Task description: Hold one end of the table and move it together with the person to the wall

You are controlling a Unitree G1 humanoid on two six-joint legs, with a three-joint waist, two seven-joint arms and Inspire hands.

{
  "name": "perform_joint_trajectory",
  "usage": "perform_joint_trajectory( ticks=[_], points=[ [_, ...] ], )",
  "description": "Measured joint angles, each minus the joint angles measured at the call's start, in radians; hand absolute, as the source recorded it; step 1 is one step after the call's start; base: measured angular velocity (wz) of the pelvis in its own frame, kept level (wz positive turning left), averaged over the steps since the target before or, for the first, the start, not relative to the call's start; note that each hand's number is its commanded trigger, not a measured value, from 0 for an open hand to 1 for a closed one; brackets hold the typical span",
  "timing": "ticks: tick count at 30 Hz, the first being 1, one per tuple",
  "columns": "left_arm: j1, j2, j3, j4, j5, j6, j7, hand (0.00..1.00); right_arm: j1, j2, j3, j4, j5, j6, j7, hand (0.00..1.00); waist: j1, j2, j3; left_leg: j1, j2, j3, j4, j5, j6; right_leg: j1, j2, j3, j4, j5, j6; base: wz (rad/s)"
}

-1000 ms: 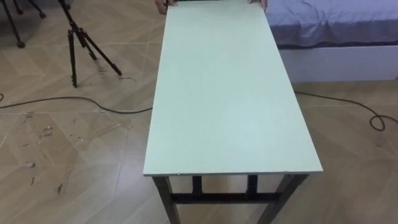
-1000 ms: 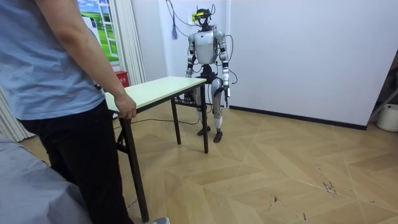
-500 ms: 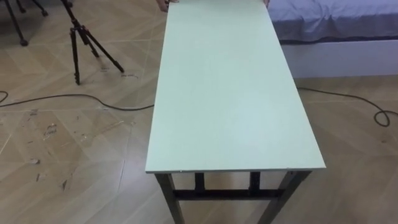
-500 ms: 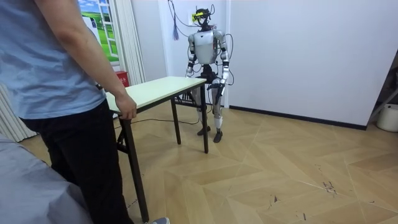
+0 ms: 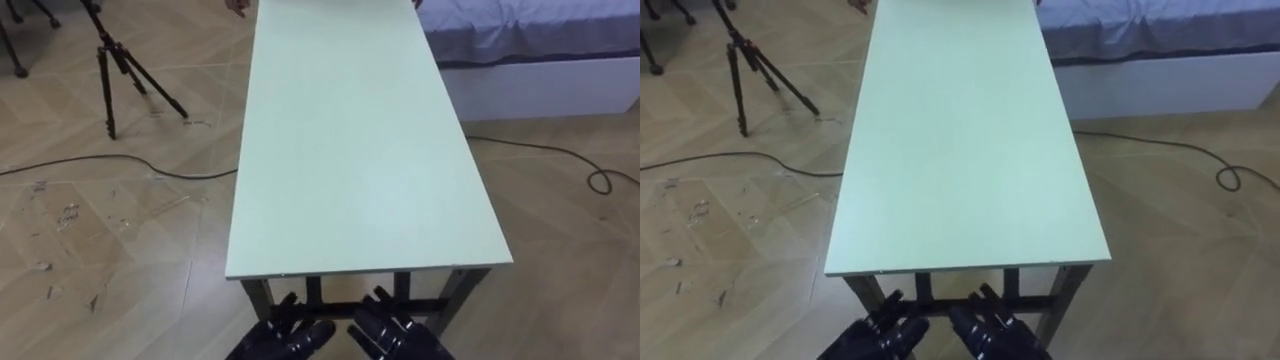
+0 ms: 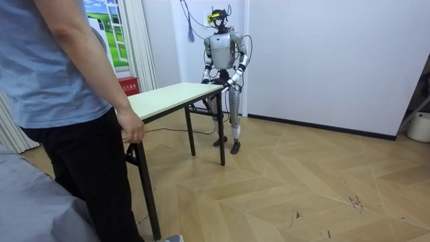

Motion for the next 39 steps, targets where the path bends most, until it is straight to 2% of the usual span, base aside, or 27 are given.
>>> perform_joint_trajectory(
  ticks=[4, 7, 10, 13, 24, 28, 31, 35, 36, 39],
  points=[
    [0.0, 0.023, -0.012, -0.048, -0.022, -0.001, -0.004, 0.0, 0.007, -0.012, 0.011, -0.053, 0.016, -0.002, 0.004, 0.0, -0.005, 0.0, -0.0003, 0.003, 0.0, 0.004, 0.0, 0.0, 0.0, -0.003, 0.0, 0.001, 0.0, 0.0, 0.0, 0.0],
    [0.001, 0.033, -0.016, -0.081, -0.074, 0.0, -0.004, 0.0, 0.02, -0.038, 0.015, -0.113, 0.092, -0.002, 0.003, 0.0, -0.003, 0.001, -0.0005, 0.0, 0.0, 0.007, 0.001, 0.0, 0.0, -0.004, 0.0, 0.001, 0.0, 0.0, 0.0, 0.0],
    [0.0, 0.029, -0.018, -0.092, -0.113, 0.001, -0.005, 0.0, 0.018, -0.041, 0.013, -0.136, 0.138, -0.002, 0.003, 0.0, -0.001, 0.001, -0.0003, 0.001, 0.0, 0.011, 0.0, 0.0, 0.0, -0.005, -0.001, 0.005, 0.0, 0.0, 0.0, 0.0],
    [0.003, 0.03, -0.02, -0.119, -0.218, 0.022, -0.005, 0.0, 0.009, -0.042, 0.011, -0.151, 0.187, -0.001, 0.007, 0.0, -0.002, -0.001, 0.0005, 0.009, 0.001, 0.011, 0.0, 0.0, 0.0, -0.003, -0.001, 0.008, 0.0, 0.0, 0.0, 0.0],
    [0.006, 0.033, -0.025, -0.122, -0.385, 0.028, -0.004, 0.0, 0.005, -0.047, 0.011, -0.158, 0.19, 0.0, 0.011, 0.0, -0.001, -0.006, 0.0052, 0.015, 0.001, 0.015, -0.001, 0.0, 0.0, 0.001, 0.0, 0.025, 0.002, 0.0, 0.0, -0.01],
    [0.006, 0.048, -0.024, -0.122, -0.401, 0.027, -0.004, 0.0, 0.004, -0.055, 0.013, -0.158, 0.191, 0.0, 0.011, 0.0, 0.003, -0.007, 0.0062, 0.017, 0.001, 0.015, -0.005, 0.0, 0.0, 0.004, 0.0, 0.028, 0.003, 0.0, 0.0, -0.02],
    [0.004, 0.064, -0.001, -0.119, -0.41, 0.027, 0.002, 0.0, 0.005, -0.071, 0.013, -0.158, 0.23, 0.0, 0.009, 0.0, 0.022, -0.009, 0.008, 0.026, 0.002, 0.016, -0.005, 0.0, 0.0, 0.004, 0.0, 0.03, 0.003, 0.0, 0.0, -0.02],
    [-0.001, 0.066, 0.013, -0.102, -0.416, 0.029, 0.003, 0.0, -0.004, -0.071, 0.012, -0.158, 0.252, 0.0, -0.022, 0.0, 0.031, -0.009, 0.0121, 0.029, 0.002, 0.021, -0.005, 0.0, 0.0, 0.009, 0.0, 0.029, 0.003, 0.0, 0.0, 0.0],
    [-0.013, 0.066, 0.013, -0.09, -0.417, 0.033, 0.004, 0.0, -0.012, -0.071, 0.012, -0.158, 0.264, 0.0, -0.035, 0.0, 0.032, -0.009, 0.0158, 0.03, 0.002, 0.022, -0.005, 0.0, 0.0, 0.012, 0.0, 0.029, 0.003, 0.0, 0.0, 0.0],
    [-0.042, 0.064, 0.013, -0.059, -0.417, 0.044, 0.017, 0.0, -0.025, -0.069, 0.012, -0.155, 0.283, 0.0, -0.064, 0.0, 0.032, -0.008, 0.0173, 0.03, 0.003, 0.022, -0.008, 0.0, 0.0, 0.014, 0.002, 0.028, 0.003, 0.0, 0.0, 0.0]
  ],
)
